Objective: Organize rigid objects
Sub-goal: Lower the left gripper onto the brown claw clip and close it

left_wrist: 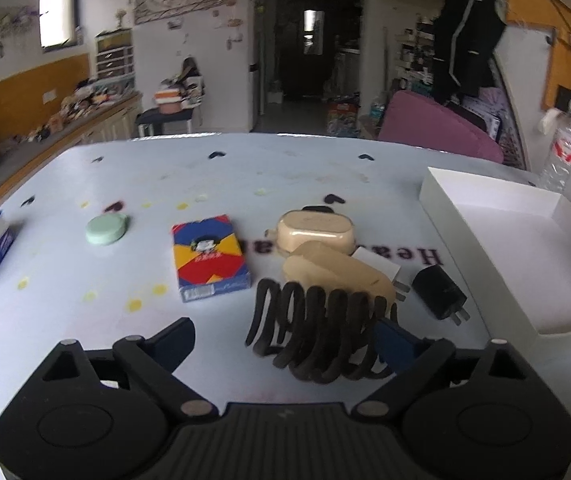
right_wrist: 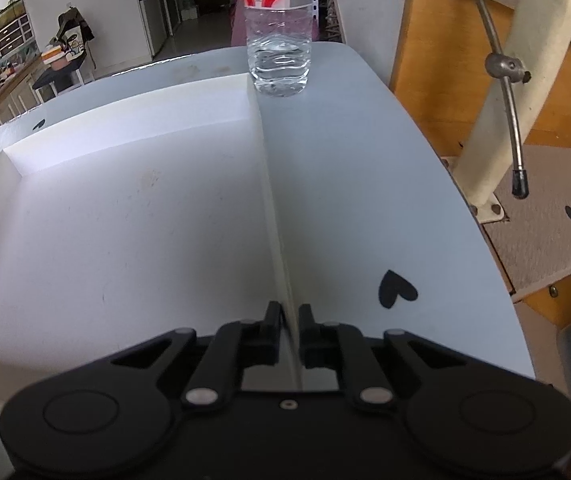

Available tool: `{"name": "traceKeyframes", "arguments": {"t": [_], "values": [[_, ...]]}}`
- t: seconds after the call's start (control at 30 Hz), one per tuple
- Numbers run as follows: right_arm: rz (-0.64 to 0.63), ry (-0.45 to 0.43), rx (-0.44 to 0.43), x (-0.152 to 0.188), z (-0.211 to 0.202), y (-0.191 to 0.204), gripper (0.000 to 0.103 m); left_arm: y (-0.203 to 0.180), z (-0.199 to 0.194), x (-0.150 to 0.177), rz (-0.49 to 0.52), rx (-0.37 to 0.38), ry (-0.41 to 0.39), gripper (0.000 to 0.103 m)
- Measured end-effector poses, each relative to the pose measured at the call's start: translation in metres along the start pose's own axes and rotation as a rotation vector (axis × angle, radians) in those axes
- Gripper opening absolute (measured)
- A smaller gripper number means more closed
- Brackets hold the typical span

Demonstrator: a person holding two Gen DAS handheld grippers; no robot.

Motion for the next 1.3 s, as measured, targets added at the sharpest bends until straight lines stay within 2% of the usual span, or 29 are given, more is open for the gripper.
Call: {"name": "traceKeyframes", "arguments": {"t": [0.17,0.27,0.33,0.47,0.6,0.73,0.83,0.9,1.07,1.3], "values": [[0.006,-0.005,-0.005,0.001,0.0,-0.001,0.009,-0.008,0.02,-0.004,0.109,0.069,0.067,0.096],[0.007,-0.004,-0.01,0.0,0.001,-0.002,0.009,-0.007,0.032,-0.008,0.142,0.065,0.105,0.103],[0.005,-0.005,-0.01,0.0,0.001,-0.002,0.009,-0.007,0.034,-0.011,0.153,0.081,0.12,0.103],[0.007,-0.004,-0.013,0.0,0.001,-0.002,0.009,-0.007,0.033,-0.015,0.146,0.103,0.143,0.103],[0.008,-0.005,-0.015,0.0,0.002,-0.003,0.009,-0.003,0.025,-0.023,0.068,0.165,0.146,0.103],[0.008,-0.006,-0.02,0.0,0.002,-0.003,0.009,-0.007,0.024,-0.029,0.06,0.129,0.137,0.103],[0.007,-0.01,-0.026,0.0,0.003,-0.003,0.009,-0.009,0.035,-0.028,0.05,0.055,0.168,0.103],[0.007,-0.012,-0.027,0.001,0.003,-0.003,0.009,-0.007,0.041,-0.026,0.038,0.039,0.187,0.103],[0.009,-0.011,-0.031,0.001,0.003,-0.004,0.009,-0.002,0.045,-0.026,-0.012,0.043,0.197,0.103],[0.014,-0.014,-0.038,0.002,0.003,-0.005,0.008,-0.018,0.044,-0.023,0.03,0.083,0.214,0.103]]}}
Point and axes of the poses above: each gripper's, at about its wrist camera, not at the fingertips, and z roughly the way its jaws point, y to its left, x to its underside, the point moved 2 cm from there along z, roughly the way its jaws point, and after that the axes turned 14 degrees about x, right-handed, at the moved point
